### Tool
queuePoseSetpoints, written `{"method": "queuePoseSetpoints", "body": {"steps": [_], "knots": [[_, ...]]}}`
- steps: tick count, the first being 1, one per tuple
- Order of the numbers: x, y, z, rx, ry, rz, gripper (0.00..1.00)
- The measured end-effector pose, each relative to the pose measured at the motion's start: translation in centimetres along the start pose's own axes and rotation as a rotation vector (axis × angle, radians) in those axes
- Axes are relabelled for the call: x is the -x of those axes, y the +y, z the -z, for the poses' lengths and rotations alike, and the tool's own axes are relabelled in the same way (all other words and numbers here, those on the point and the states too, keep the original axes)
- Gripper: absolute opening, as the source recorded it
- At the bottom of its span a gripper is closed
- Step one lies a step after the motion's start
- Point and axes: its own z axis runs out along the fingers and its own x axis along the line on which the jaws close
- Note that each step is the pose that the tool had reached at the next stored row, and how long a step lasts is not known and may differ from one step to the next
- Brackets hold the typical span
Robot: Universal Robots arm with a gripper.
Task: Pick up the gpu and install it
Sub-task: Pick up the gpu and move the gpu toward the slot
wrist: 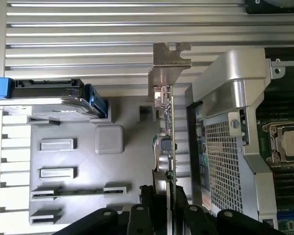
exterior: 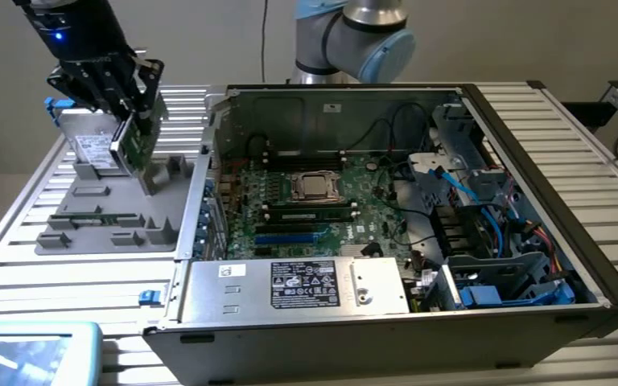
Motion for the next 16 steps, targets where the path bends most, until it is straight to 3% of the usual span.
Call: {"method": "queuePoseSetpoints", "body": {"steps": [6,12,16], "knots": [[1.4,-0.17,2.68,-0.0005,0.0068,-0.001,0.29],[3.6,-0.43,5.31,-0.0011,0.0161,-0.002,0.29],[4.8,-0.56,6.0,-0.002,0.0298,-0.003,0.29]]}}
